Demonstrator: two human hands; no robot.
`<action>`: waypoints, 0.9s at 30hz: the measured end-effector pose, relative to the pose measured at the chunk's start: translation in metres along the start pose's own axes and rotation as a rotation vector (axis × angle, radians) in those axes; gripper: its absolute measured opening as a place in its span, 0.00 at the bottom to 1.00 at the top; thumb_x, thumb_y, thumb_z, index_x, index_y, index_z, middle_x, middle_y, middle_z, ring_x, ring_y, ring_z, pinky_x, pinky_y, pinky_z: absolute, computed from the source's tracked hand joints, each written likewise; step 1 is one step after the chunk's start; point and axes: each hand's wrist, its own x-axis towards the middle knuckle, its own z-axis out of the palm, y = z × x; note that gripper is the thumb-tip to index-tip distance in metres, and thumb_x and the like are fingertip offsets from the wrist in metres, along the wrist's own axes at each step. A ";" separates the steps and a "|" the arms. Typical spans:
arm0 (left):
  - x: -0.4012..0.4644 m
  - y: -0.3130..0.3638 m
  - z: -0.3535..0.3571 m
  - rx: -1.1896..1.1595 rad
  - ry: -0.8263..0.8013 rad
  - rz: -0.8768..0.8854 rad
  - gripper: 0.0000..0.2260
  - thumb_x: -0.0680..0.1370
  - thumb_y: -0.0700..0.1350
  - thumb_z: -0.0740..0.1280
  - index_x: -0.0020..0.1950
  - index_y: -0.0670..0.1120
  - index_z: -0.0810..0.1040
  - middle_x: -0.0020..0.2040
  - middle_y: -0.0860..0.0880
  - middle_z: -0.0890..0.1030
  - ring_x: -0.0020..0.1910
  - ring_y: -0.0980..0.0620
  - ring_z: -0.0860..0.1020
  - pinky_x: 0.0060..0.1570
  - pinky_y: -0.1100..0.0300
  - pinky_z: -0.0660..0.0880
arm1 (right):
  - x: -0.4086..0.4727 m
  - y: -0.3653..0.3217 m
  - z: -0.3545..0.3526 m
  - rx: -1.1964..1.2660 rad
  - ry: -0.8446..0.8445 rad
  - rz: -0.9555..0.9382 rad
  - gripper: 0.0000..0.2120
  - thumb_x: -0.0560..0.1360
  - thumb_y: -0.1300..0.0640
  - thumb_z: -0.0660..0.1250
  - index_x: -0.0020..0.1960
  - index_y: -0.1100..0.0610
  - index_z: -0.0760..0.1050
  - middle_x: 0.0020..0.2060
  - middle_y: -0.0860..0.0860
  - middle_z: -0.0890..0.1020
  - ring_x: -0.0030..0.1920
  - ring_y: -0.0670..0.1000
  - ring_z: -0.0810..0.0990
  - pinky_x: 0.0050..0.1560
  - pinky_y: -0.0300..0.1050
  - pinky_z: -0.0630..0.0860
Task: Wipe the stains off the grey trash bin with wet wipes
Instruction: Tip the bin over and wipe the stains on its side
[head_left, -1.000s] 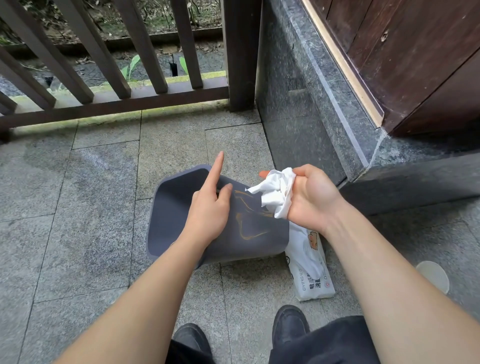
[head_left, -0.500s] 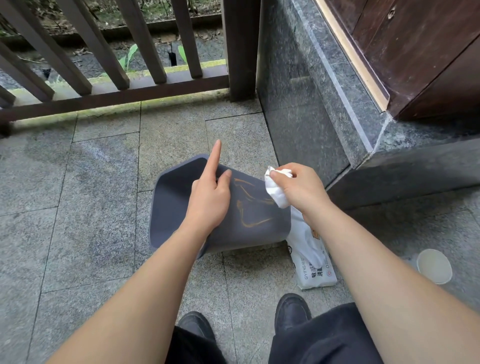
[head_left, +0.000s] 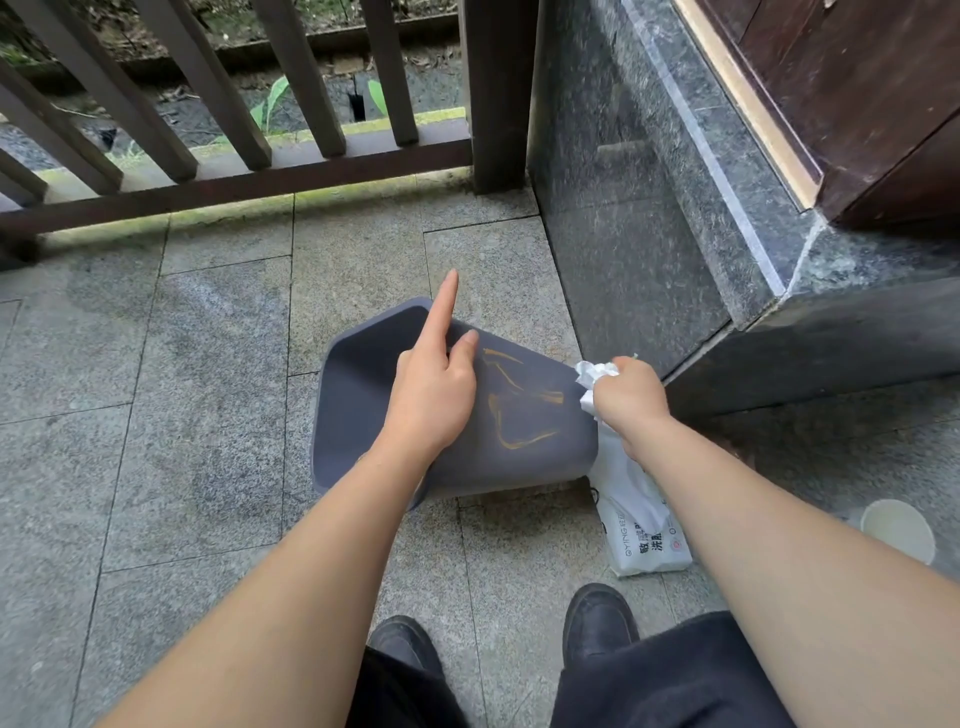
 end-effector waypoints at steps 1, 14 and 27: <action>0.000 0.000 0.000 0.004 0.001 -0.007 0.26 0.82 0.52 0.59 0.74 0.75 0.56 0.30 0.61 0.73 0.32 0.63 0.72 0.33 0.73 0.68 | 0.000 0.003 0.003 -0.011 -0.052 0.014 0.04 0.76 0.60 0.65 0.49 0.58 0.71 0.48 0.57 0.75 0.48 0.54 0.72 0.47 0.44 0.66; 0.002 -0.006 -0.004 0.015 0.032 -0.054 0.25 0.83 0.51 0.59 0.76 0.71 0.57 0.35 0.61 0.74 0.41 0.63 0.75 0.38 0.70 0.68 | -0.009 0.018 0.039 -0.410 -0.210 -0.195 0.31 0.79 0.64 0.55 0.79 0.53 0.51 0.75 0.54 0.63 0.68 0.60 0.69 0.58 0.45 0.66; 0.004 -0.003 -0.008 -0.029 0.109 -0.140 0.26 0.83 0.51 0.58 0.79 0.66 0.55 0.44 0.62 0.76 0.48 0.50 0.75 0.46 0.57 0.64 | -0.005 0.010 0.056 -0.243 -0.167 -0.396 0.28 0.78 0.61 0.56 0.75 0.41 0.61 0.74 0.46 0.65 0.68 0.56 0.71 0.51 0.34 0.58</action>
